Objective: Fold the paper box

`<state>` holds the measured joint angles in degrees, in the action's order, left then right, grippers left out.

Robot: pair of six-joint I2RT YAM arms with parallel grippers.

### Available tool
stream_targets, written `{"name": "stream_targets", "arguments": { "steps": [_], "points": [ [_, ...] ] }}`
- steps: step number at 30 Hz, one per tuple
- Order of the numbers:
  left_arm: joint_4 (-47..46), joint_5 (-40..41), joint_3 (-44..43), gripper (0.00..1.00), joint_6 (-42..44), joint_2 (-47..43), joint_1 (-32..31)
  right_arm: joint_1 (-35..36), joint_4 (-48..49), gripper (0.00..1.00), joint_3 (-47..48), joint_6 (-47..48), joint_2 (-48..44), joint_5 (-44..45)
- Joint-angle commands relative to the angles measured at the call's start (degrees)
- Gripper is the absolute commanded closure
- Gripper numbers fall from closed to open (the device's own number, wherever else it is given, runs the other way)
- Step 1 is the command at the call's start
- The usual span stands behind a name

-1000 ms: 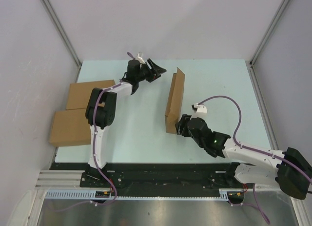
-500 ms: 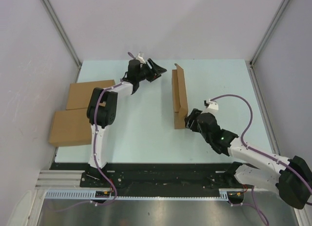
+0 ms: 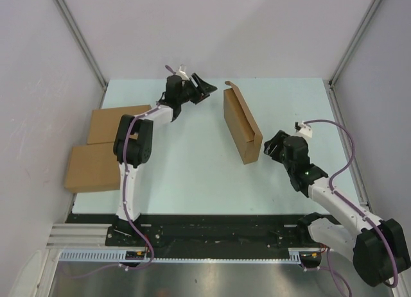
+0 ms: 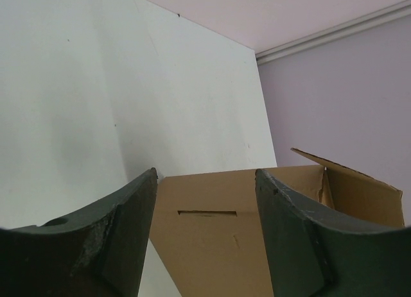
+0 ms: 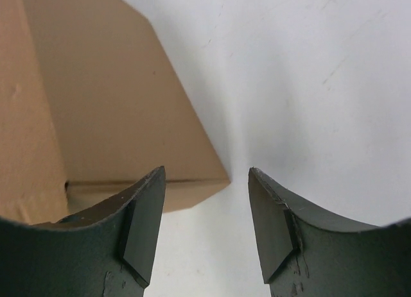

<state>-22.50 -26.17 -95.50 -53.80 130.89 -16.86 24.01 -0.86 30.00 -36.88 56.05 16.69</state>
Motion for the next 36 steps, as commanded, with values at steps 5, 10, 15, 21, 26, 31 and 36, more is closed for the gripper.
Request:
{"name": "stream_targets", "arguments": {
  "steps": [5, 10, 15, 21, 26, 31, 36],
  "points": [
    [-4.0, 1.5, 1.3, 0.30, 2.2, -2.4, 2.4, -7.3, 4.9, 0.41, 1.6, 2.3, 2.8, -6.5],
    [1.7, 4.6, -6.1, 0.32, 3.7, 1.6, 2.4, -6.6, 1.1, 0.44, 2.1, 1.3, 0.7, -8.1],
    [6.7, 4.0, -14.6, 0.35, 2.7, 8.1, 1.5, -0.6, -1.1, 0.56, -0.5, -1.8, -1.6, -6.9],
    [8.2, 3.9, -19.4, 0.39, 2.5, 12.4, -0.4, 7.0, 0.2, 0.62, -1.3, -4.6, 1.9, -4.3],
    [9.2, 2.0, -23.0, 0.40, 2.6, 15.3, -2.6, 6.8, 3.1, 0.62, -1.3, -4.6, 3.4, -4.4],
    [7.4, 0.2, -22.5, 0.40, 2.9, 15.6, -4.3, 4.6, 2.5, 0.61, -1.3, -3.9, 3.1, -5.0],
    [5.2, -0.9, -20.3, 0.40, 2.8, 15.3, -5.2, 2.3, 2.8, 0.61, -1.4, -3.1, 2.9, -6.1]
  ]
}}
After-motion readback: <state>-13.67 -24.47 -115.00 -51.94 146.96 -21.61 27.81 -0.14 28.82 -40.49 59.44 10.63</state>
